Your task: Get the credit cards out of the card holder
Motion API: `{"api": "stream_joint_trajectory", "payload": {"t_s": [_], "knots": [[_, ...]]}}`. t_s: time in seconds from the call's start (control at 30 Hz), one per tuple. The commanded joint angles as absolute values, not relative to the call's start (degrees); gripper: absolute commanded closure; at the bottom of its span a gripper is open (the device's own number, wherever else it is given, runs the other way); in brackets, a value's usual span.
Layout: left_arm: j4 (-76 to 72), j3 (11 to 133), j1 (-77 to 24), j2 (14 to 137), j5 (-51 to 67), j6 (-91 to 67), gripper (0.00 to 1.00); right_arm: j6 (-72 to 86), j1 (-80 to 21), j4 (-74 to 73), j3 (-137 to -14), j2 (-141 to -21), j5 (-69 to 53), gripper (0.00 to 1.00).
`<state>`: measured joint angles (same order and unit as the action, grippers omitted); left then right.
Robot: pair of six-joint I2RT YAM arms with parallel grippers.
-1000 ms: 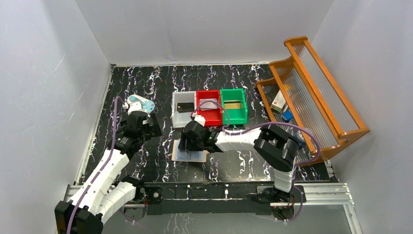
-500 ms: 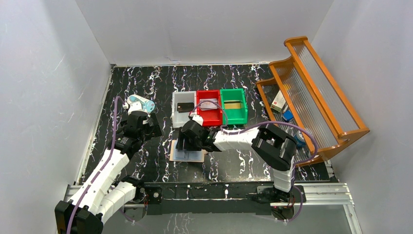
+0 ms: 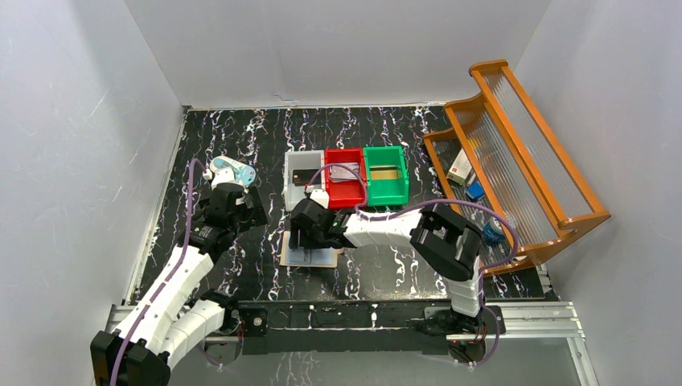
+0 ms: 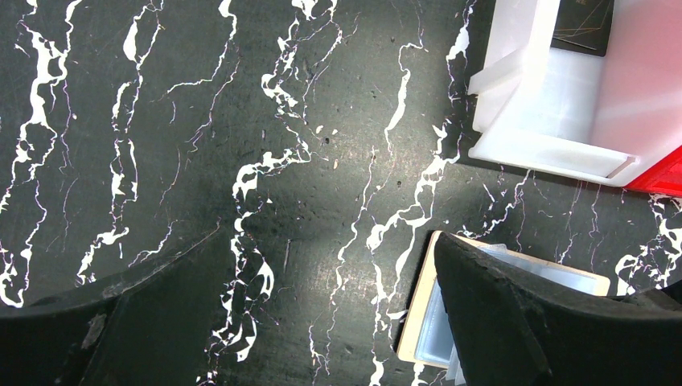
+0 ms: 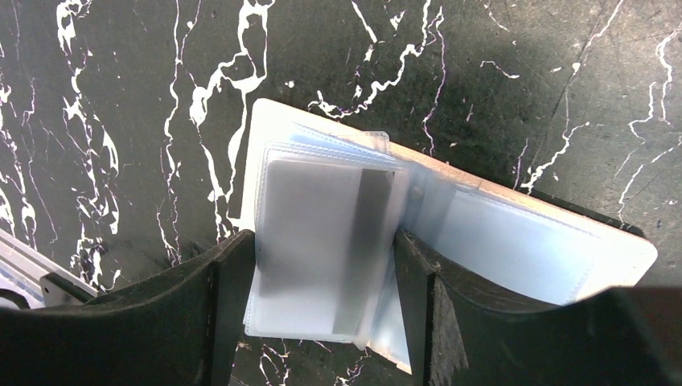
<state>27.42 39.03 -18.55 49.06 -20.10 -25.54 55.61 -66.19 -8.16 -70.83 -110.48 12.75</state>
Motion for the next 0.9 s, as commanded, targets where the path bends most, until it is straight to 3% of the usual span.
{"api": "stream_joint_trajectory", "payload": {"t_s": [0.0,0.87], "knots": [[27.8,39.2,-18.3,48.9,-20.1,-25.4,0.02,54.4,-66.9,-15.5,-70.3,-114.6,13.5,0.27],[27.8,39.3,-18.3,48.6,-20.1,-25.3,0.02,52.5,-68.5,-24.2,-78.2,-119.1,18.1,0.24]]}}
